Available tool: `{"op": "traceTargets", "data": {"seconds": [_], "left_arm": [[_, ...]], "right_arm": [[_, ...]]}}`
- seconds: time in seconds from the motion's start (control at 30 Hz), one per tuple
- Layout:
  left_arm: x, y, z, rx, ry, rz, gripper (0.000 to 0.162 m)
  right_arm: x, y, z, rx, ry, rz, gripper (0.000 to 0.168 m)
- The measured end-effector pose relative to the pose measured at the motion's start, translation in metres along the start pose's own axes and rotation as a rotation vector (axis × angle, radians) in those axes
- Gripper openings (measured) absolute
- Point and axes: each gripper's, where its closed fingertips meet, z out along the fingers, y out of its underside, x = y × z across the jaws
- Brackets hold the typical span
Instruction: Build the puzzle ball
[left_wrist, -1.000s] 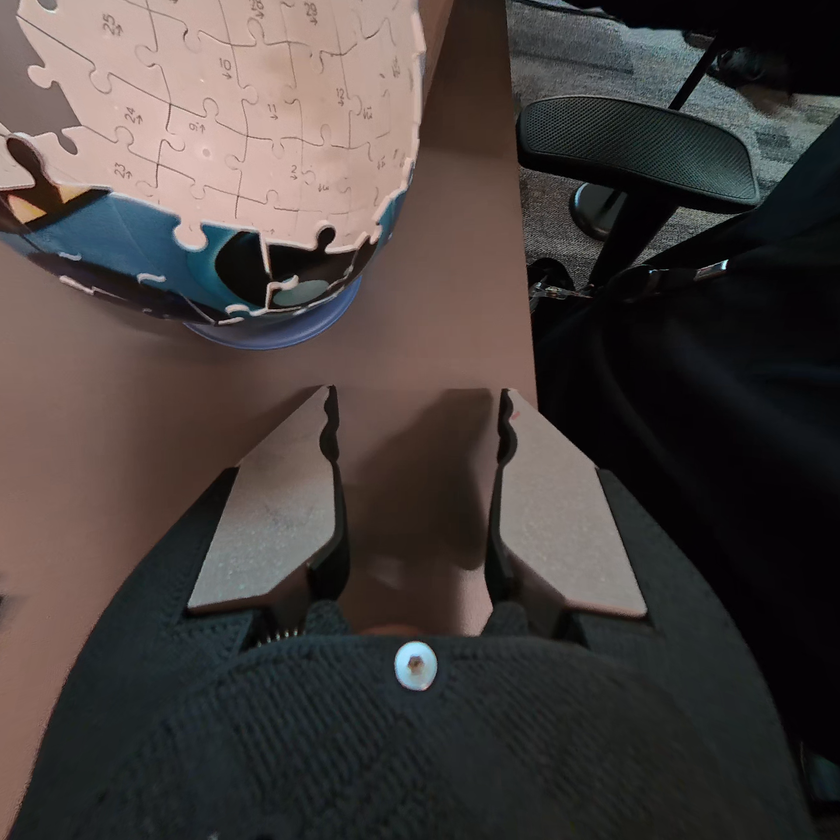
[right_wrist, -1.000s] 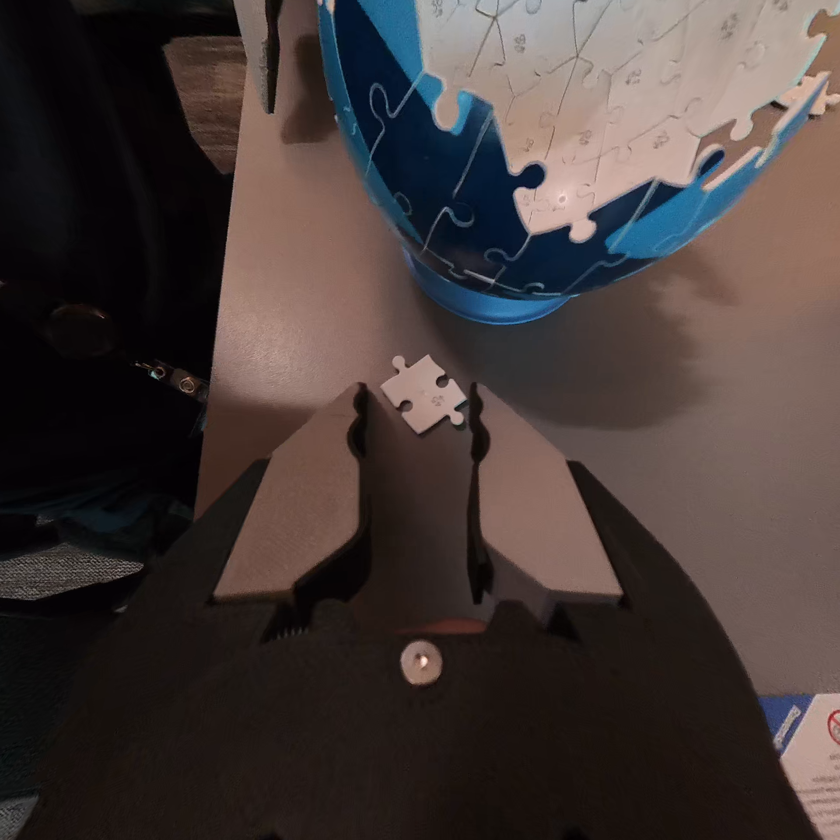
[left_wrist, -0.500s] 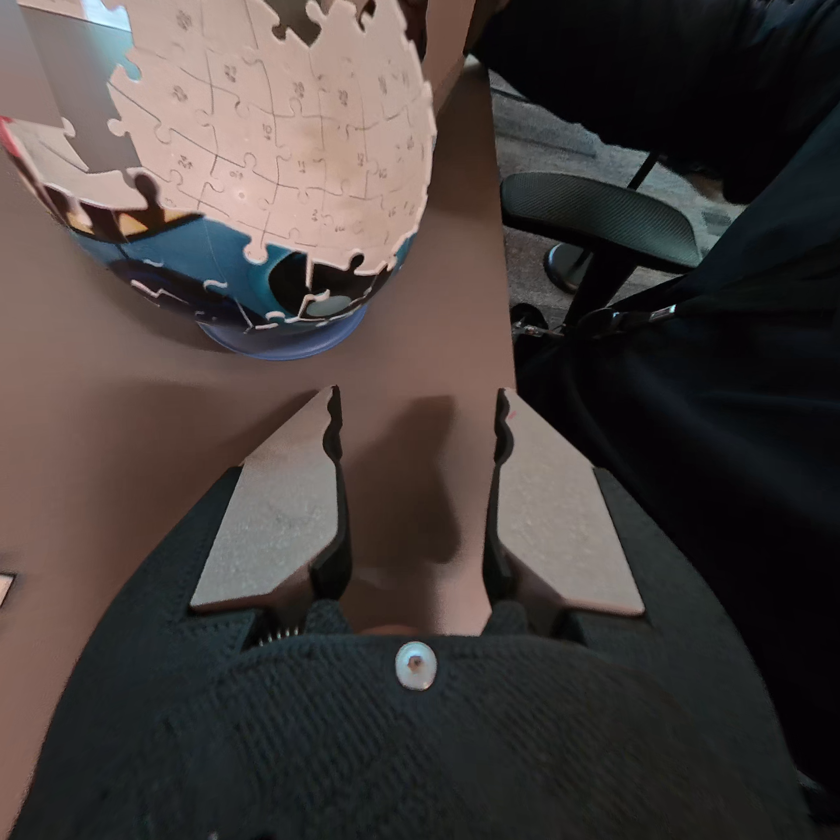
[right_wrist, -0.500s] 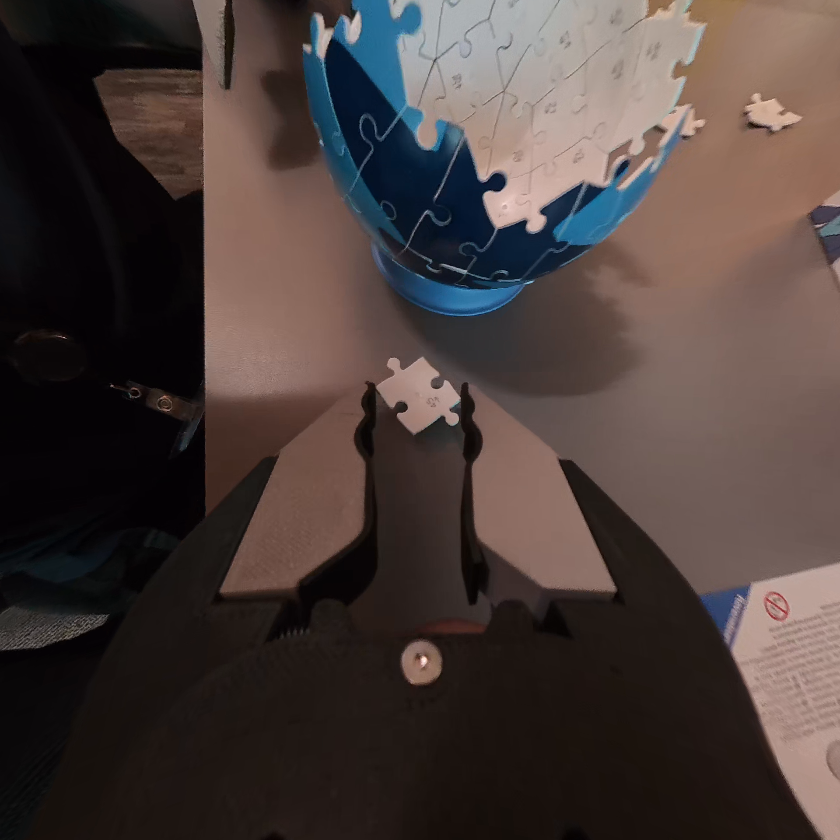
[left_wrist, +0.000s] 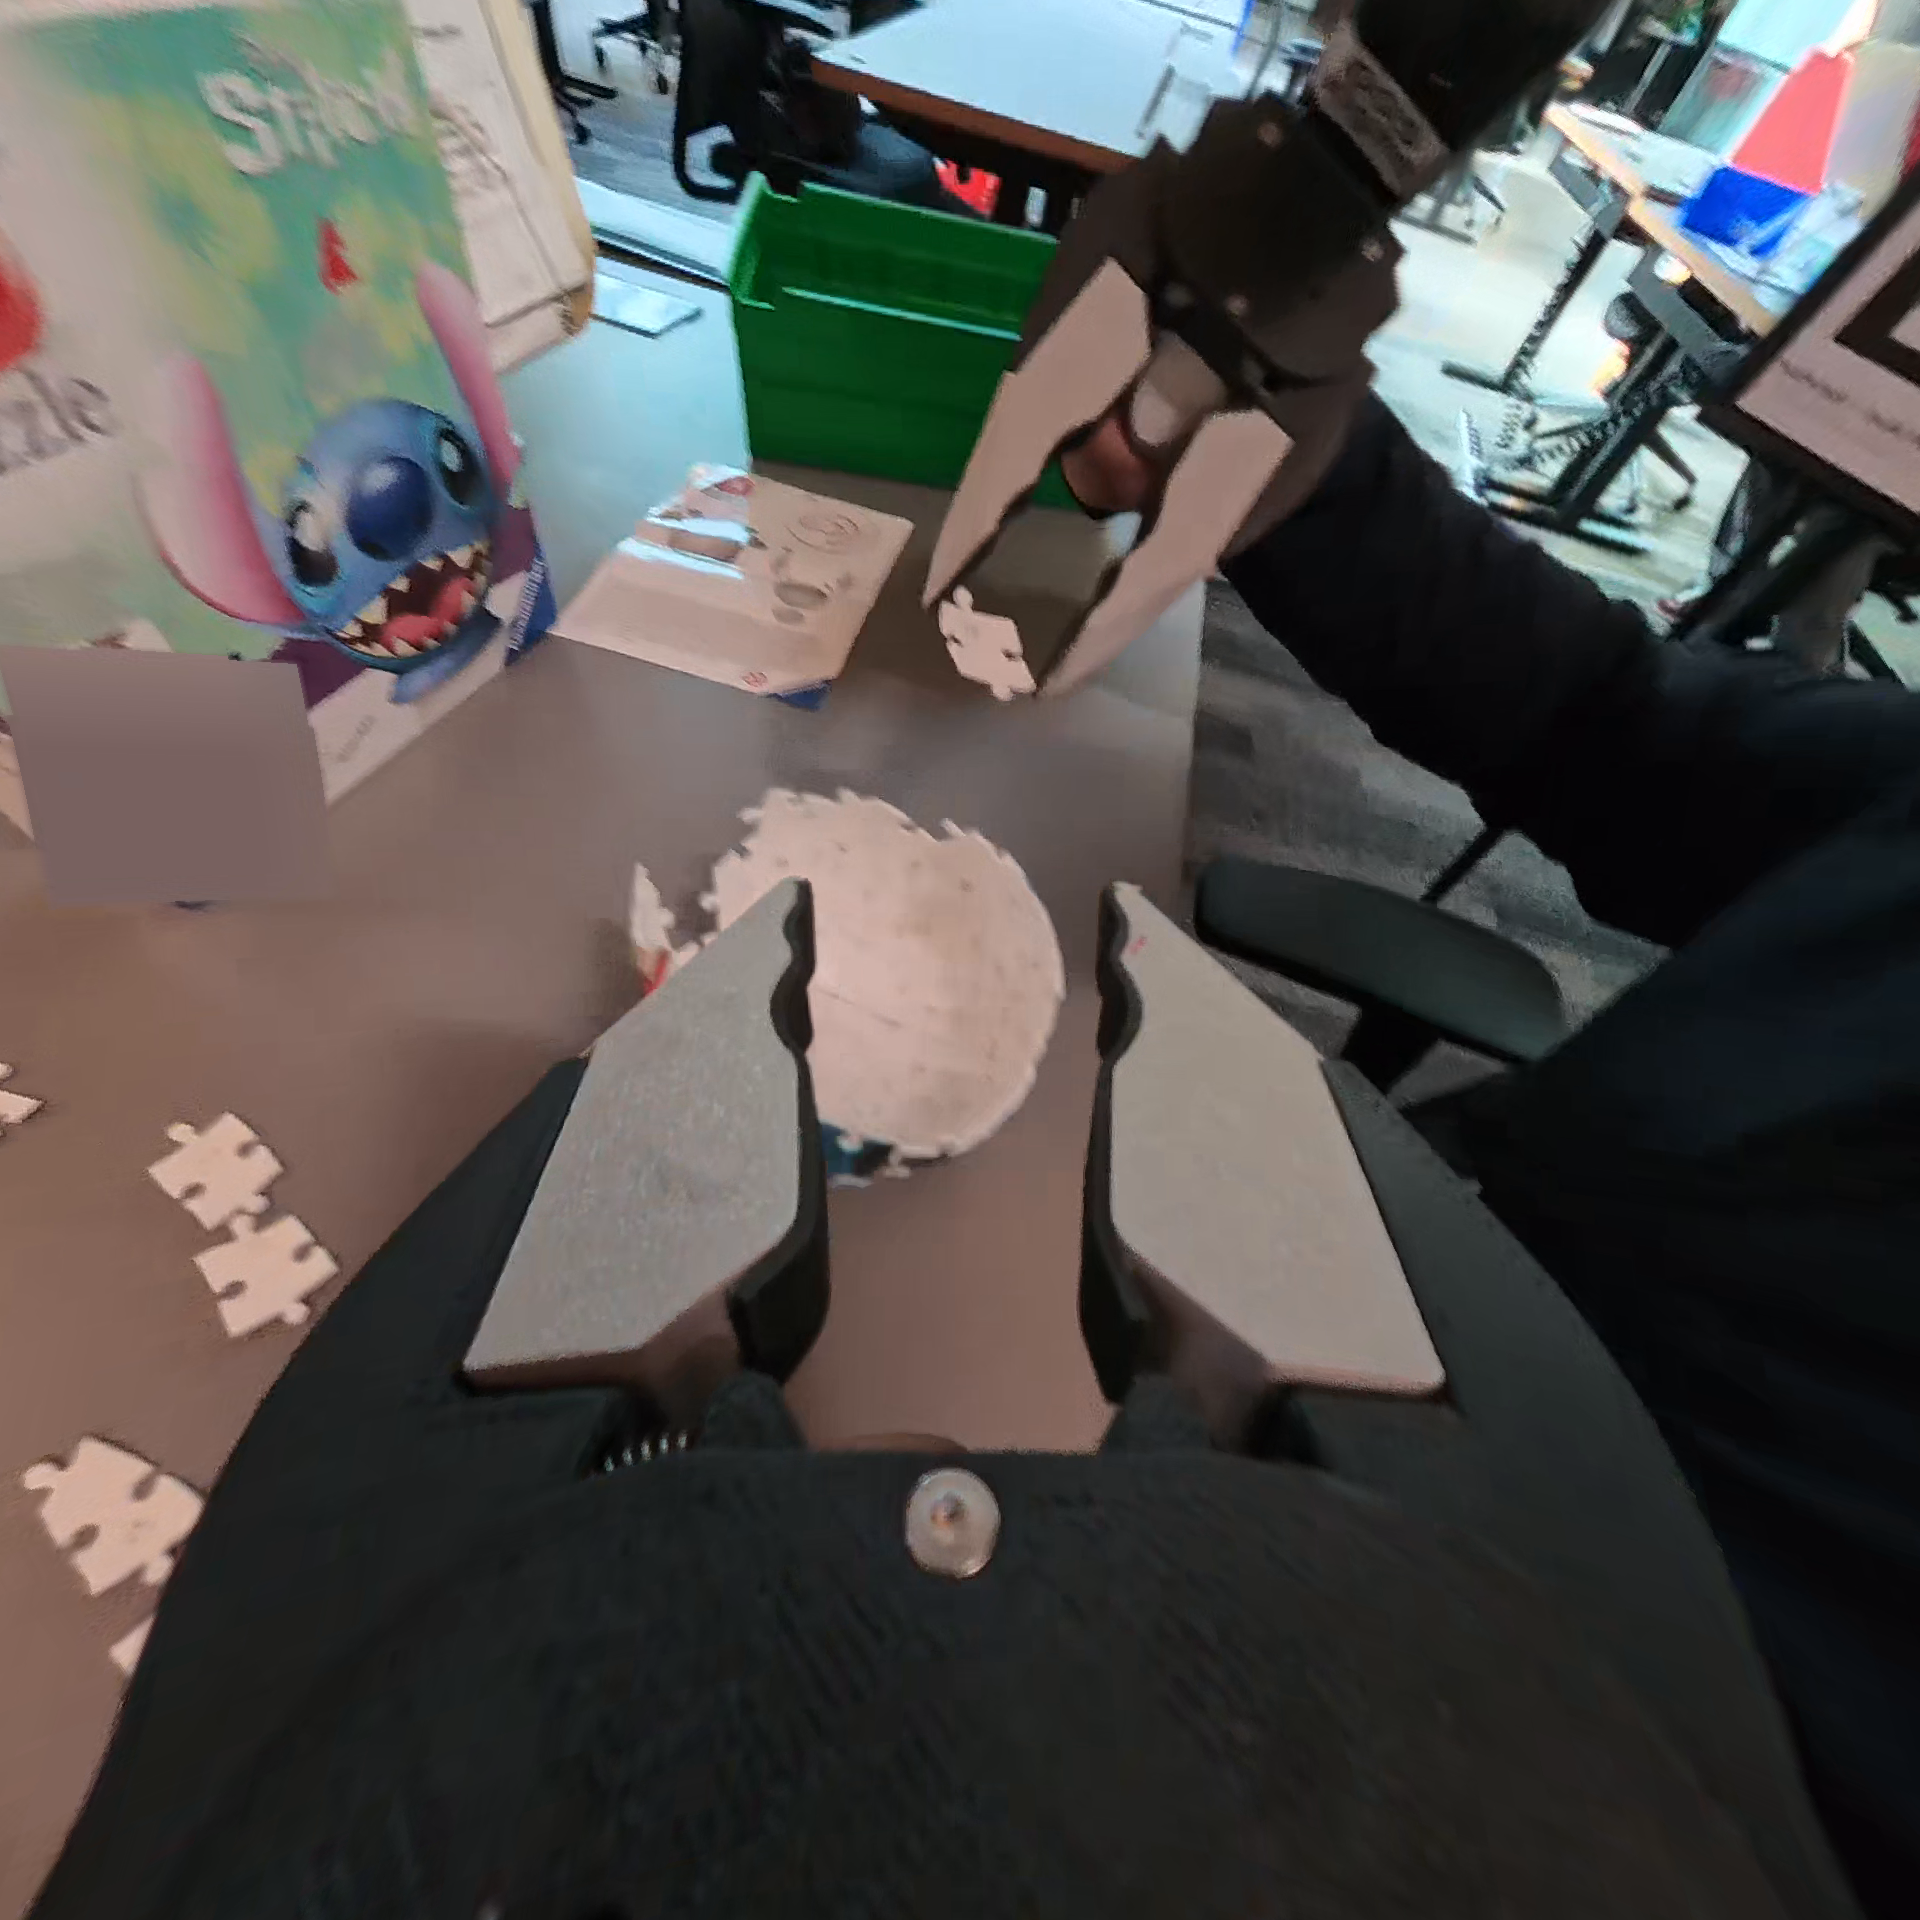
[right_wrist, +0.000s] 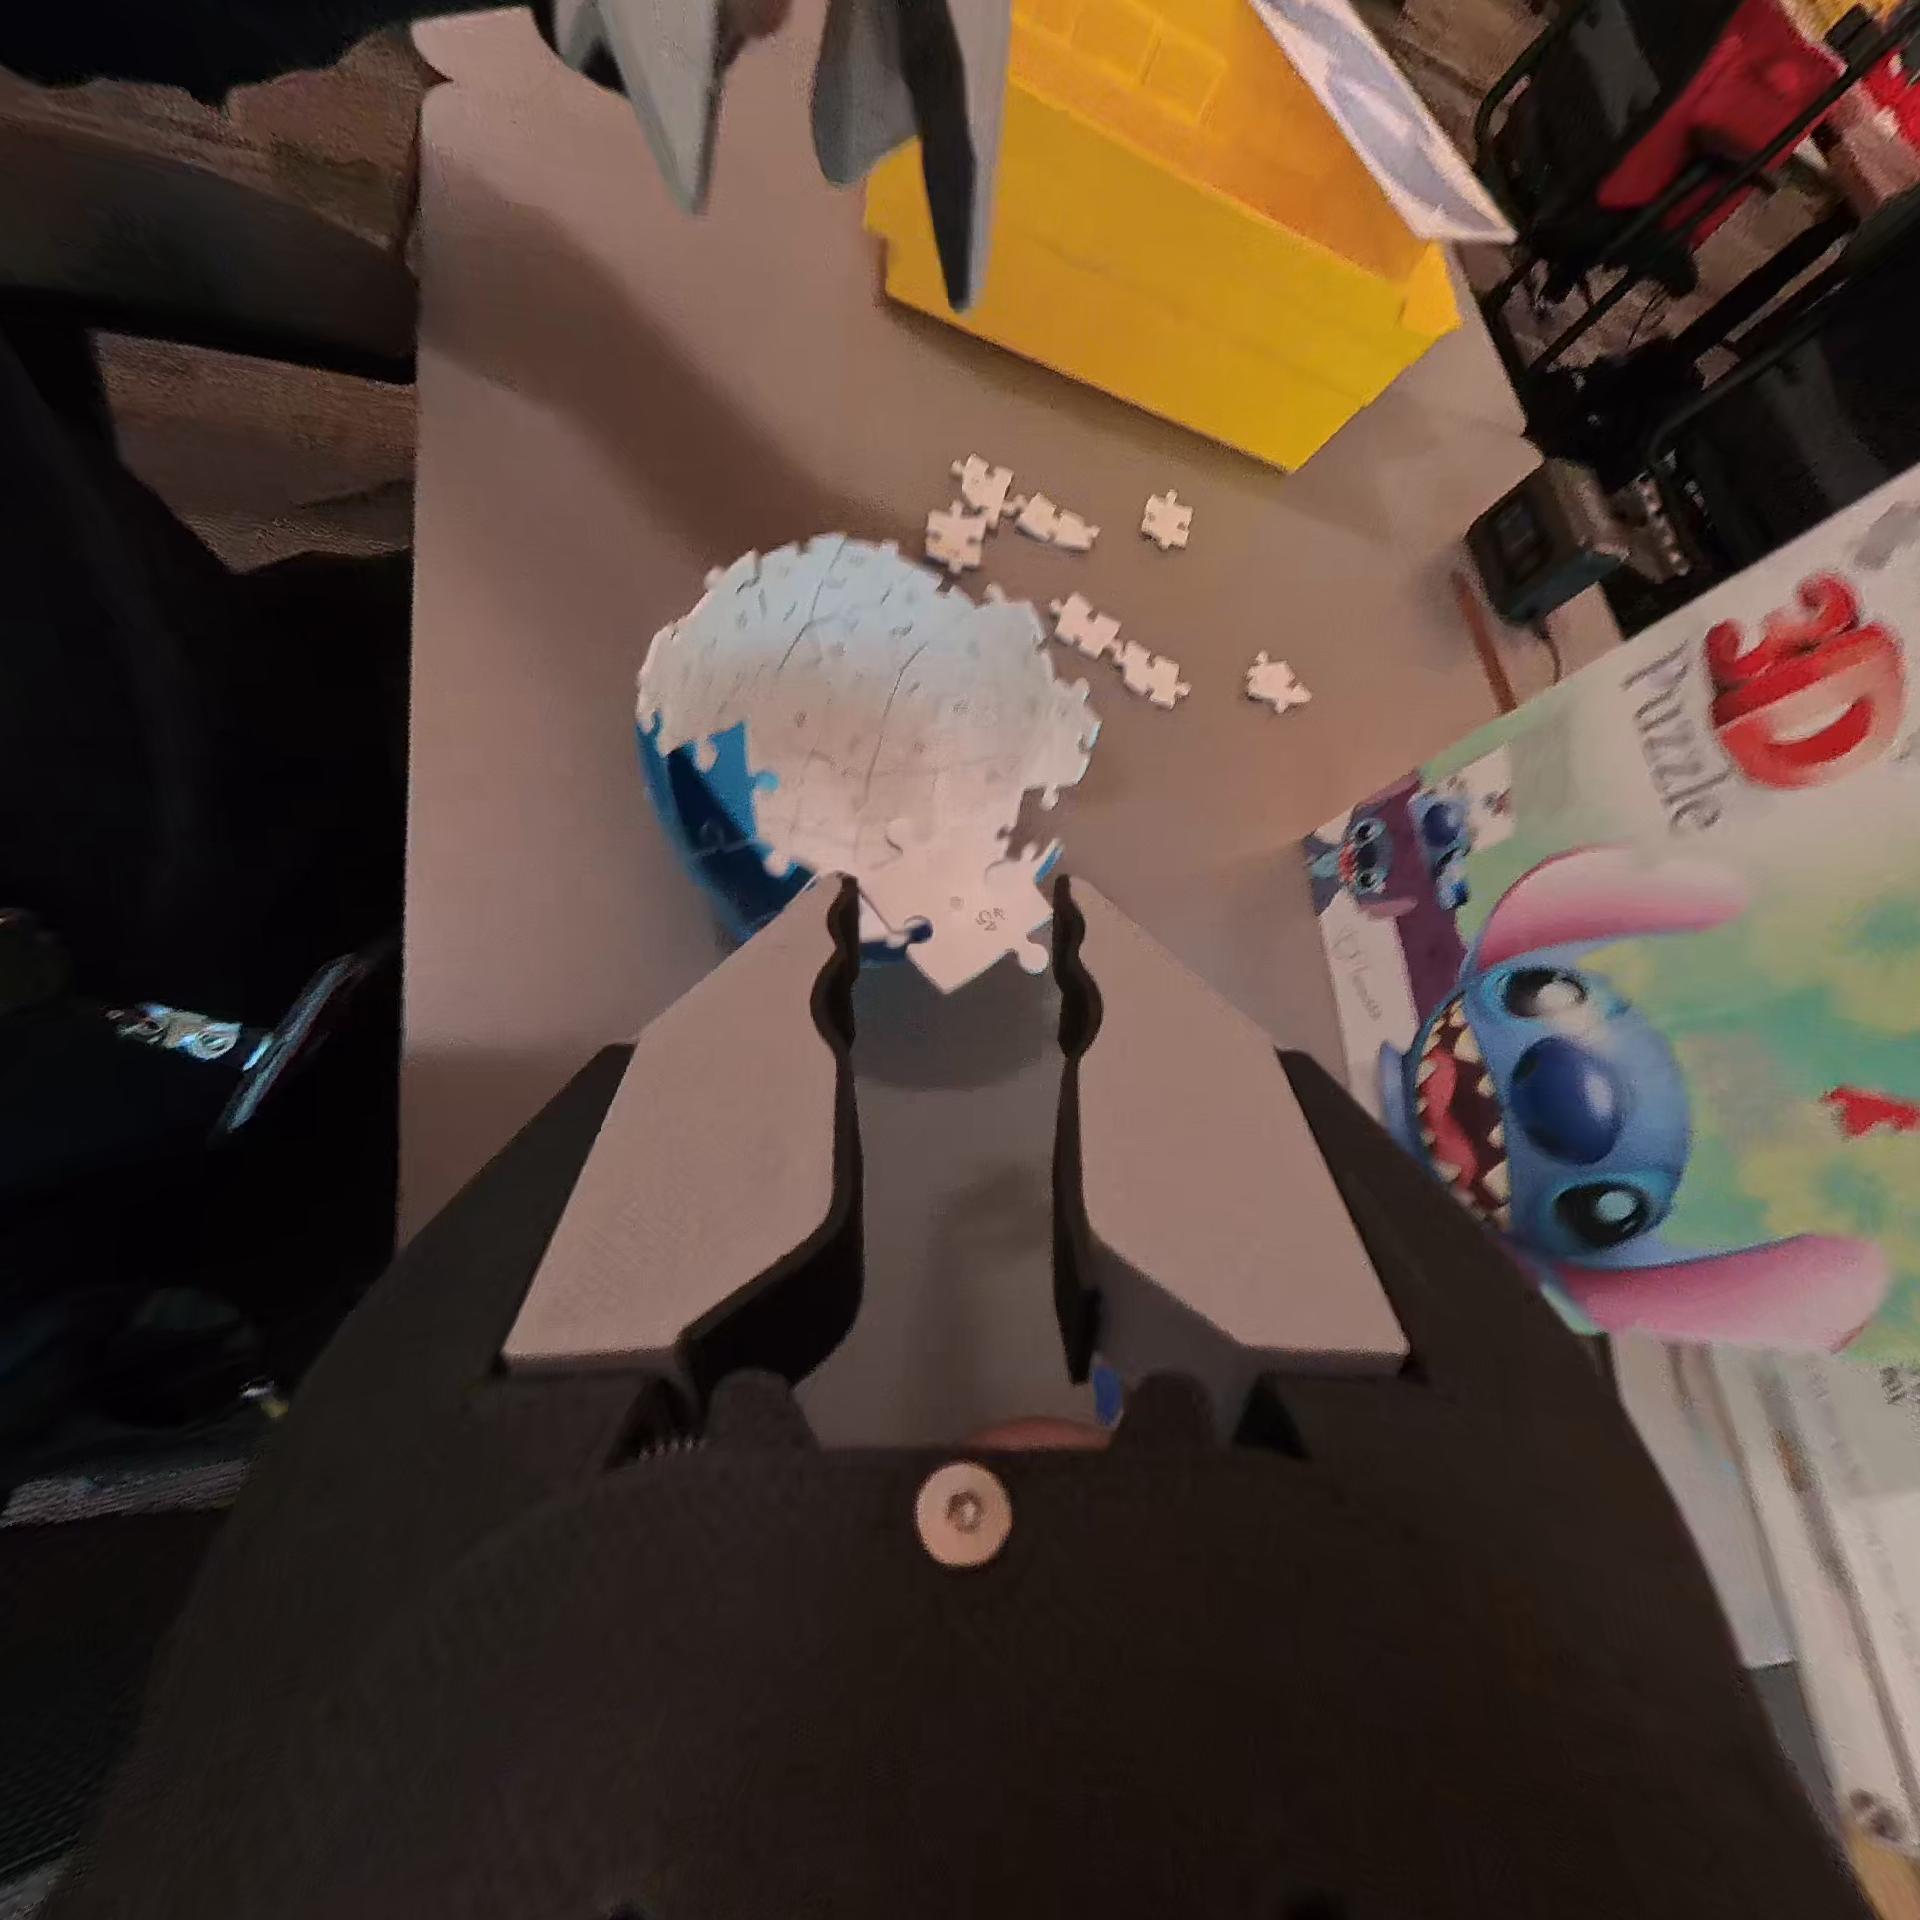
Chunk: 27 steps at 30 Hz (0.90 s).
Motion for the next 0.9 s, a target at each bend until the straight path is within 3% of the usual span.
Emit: {"op": "traceTargets", "data": {"seconds": [0.13, 0.27, 0.8, 0.87, 0.9], "left_arm": [[-0.037, -0.023, 0.016, 0.020, -0.029, -0.102, 0.054], [-0.050, -0.032, 0.026, 0.042, 0.069, -0.210, 0.056], [-0.088, -0.019, 0.052, 0.002, 0.141, -0.322, 0.061], [-0.084, -0.021, 0.053, 0.012, 0.184, -0.315, 0.043], [-0.080, -0.021, 0.053, 0.014, 0.218, -0.311, 0.023]], "right_arm": [[0.024, -0.029, 0.019, 0.024, 0.027, -0.041, 0.034], [0.041, -0.044, 0.037, 0.026, 0.066, -0.084, 0.034], [0.058, -0.048, 0.069, 0.000, 0.095, -0.150, 0.034], [0.058, -0.048, 0.071, 0.004, 0.090, -0.153, 0.034], [0.058, -0.049, 0.072, 0.007, 0.091, -0.155, 0.034]]}}
